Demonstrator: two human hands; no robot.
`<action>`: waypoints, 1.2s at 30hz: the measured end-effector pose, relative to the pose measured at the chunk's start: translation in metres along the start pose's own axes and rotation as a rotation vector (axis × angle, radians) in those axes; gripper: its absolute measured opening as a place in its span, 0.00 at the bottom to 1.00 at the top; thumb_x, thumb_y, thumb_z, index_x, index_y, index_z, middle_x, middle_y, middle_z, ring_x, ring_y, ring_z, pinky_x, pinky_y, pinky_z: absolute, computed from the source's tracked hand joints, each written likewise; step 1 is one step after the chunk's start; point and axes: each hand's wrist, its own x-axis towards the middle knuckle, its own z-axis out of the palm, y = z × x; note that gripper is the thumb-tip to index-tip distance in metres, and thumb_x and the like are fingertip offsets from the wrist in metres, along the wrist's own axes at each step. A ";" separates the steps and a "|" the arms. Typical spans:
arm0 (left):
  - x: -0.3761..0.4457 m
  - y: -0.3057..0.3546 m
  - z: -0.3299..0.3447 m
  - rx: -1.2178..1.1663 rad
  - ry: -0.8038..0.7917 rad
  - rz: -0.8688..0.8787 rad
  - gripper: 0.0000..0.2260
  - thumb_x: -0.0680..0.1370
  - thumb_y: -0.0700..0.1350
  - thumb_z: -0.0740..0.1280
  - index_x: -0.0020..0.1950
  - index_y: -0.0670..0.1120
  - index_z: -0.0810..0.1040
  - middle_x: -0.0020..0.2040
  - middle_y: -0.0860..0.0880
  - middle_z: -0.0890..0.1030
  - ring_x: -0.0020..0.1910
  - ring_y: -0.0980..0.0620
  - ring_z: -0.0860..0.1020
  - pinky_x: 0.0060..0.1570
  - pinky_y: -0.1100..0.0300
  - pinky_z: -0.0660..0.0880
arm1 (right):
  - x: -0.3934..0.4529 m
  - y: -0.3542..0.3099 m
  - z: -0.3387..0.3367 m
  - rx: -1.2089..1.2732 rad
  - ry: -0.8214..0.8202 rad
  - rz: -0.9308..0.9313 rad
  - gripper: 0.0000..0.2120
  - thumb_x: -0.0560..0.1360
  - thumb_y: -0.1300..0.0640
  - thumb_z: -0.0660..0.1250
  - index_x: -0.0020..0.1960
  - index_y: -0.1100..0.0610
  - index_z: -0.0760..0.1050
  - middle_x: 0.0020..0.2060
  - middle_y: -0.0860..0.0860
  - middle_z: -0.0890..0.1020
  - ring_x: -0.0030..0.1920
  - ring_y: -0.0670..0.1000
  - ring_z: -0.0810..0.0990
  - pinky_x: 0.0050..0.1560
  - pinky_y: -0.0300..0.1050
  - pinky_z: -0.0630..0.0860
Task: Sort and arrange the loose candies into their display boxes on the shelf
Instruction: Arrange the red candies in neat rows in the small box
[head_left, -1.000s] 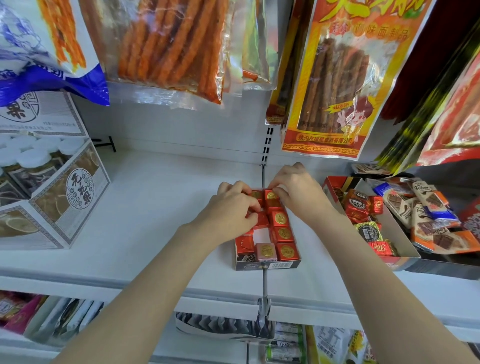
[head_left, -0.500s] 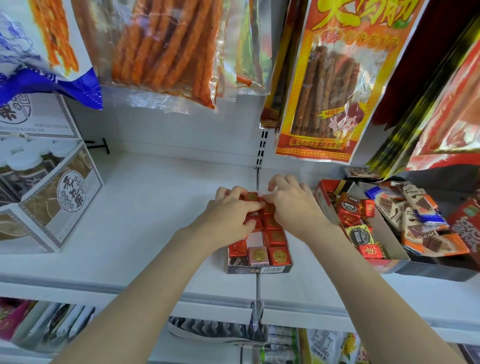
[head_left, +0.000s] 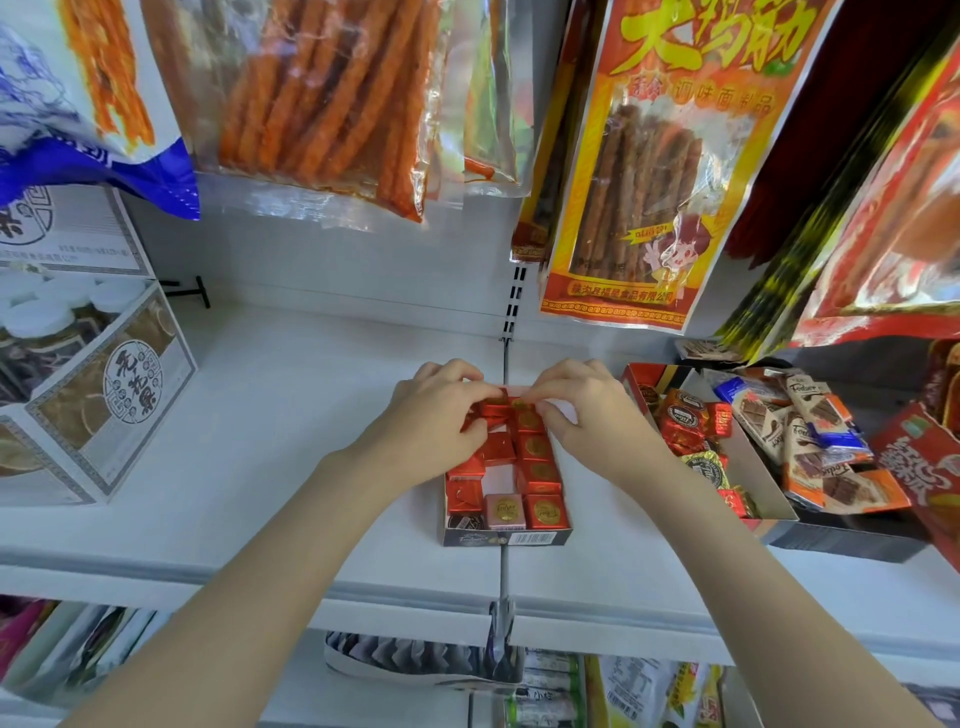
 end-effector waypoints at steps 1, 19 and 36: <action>-0.001 0.001 -0.002 -0.010 0.020 0.016 0.17 0.78 0.46 0.59 0.67 0.54 0.70 0.65 0.52 0.69 0.65 0.51 0.64 0.65 0.53 0.62 | -0.001 0.001 0.000 -0.006 -0.023 -0.011 0.11 0.77 0.59 0.61 0.56 0.54 0.79 0.56 0.51 0.78 0.56 0.54 0.69 0.56 0.45 0.66; -0.026 0.024 0.010 -0.133 -0.048 0.165 0.04 0.74 0.47 0.68 0.48 0.52 0.79 0.49 0.56 0.77 0.52 0.55 0.73 0.59 0.51 0.68 | -0.029 0.001 -0.018 0.318 -0.286 0.044 0.04 0.69 0.57 0.72 0.42 0.51 0.78 0.48 0.50 0.77 0.49 0.47 0.76 0.51 0.40 0.75; -0.024 0.025 0.014 -0.196 -0.147 0.083 0.03 0.73 0.49 0.69 0.40 0.51 0.80 0.40 0.59 0.77 0.45 0.58 0.74 0.58 0.53 0.70 | -0.027 -0.006 -0.014 0.281 -0.292 0.039 0.04 0.69 0.60 0.72 0.42 0.57 0.78 0.44 0.48 0.74 0.46 0.52 0.79 0.49 0.45 0.77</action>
